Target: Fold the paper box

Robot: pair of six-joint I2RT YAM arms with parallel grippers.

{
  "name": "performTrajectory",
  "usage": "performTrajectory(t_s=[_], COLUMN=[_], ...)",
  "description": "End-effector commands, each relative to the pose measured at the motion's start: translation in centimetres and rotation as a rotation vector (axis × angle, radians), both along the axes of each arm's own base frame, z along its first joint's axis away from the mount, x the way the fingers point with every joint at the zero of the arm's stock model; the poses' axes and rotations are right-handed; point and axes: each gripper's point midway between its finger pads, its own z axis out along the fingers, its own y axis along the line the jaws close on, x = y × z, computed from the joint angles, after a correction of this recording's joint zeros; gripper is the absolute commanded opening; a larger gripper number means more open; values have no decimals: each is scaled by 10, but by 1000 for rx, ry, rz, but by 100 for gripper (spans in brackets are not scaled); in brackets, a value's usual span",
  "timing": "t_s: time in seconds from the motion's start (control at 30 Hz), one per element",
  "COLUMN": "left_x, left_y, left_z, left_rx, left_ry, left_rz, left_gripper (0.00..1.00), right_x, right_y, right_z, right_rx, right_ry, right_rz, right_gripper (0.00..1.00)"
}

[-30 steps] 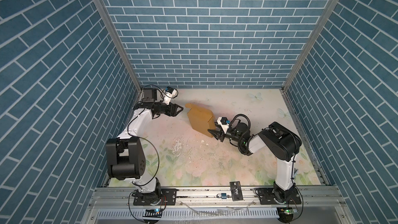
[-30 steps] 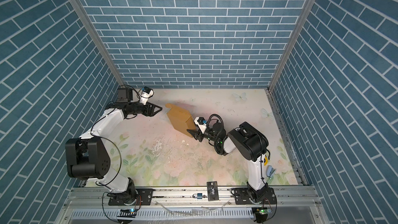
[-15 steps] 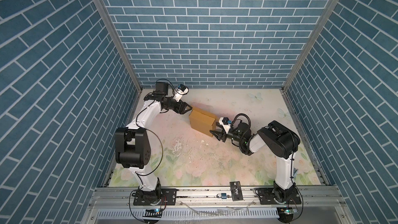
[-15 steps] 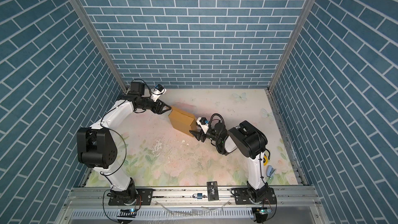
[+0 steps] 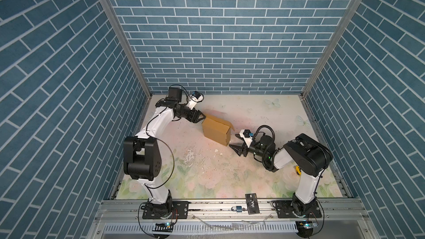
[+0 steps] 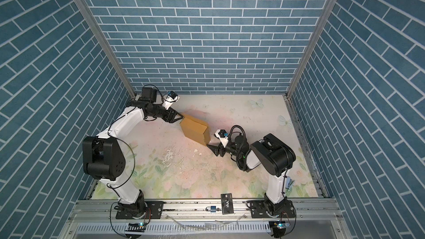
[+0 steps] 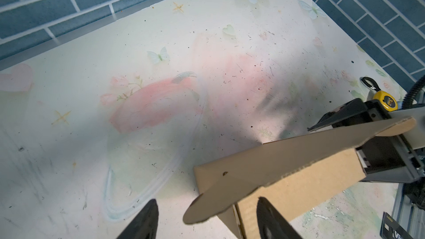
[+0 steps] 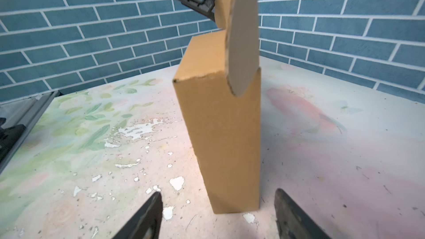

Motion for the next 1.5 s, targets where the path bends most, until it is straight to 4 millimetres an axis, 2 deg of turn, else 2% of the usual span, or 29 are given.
performTrajectory(t_s=[0.0,0.4,0.57,0.7,0.8,0.97,1.13,1.3,1.47], left_x=[-6,0,-1,-2,-3,-2,-3,-11,-11], left_y=[2,-2,-4,-6,-6,-11,-14,-18,-16], left_z=[10,14,17,15,18,10,8,12,14], left_rx=[9,11,3,-2,-3,-8,-9,11,31], left_ry=[-15,-17,-16,2,-12,23,19,1,-6], left_rz=[-11,-53,-67,-71,-76,-82,-86,-99,-80], left_gripper=[65,63,62,58,53,45,43,35,33], right_x=[0,-2,5,14,19,29,35,33,32], right_y=[-10,-38,-50,-55,-52,-44,-38,-28,-22], right_z=[11,40,53,58,64,67,70,73,72], right_rx=[-17,-152,-192,-240,-252,-265,-268,-272,-280], right_ry=[-8,61,62,62,56,57,58,65,67], right_rz=[-18,33,35,36,59,95,120,158,174], right_gripper=[73,64,62,59,57,52,48,45,44])
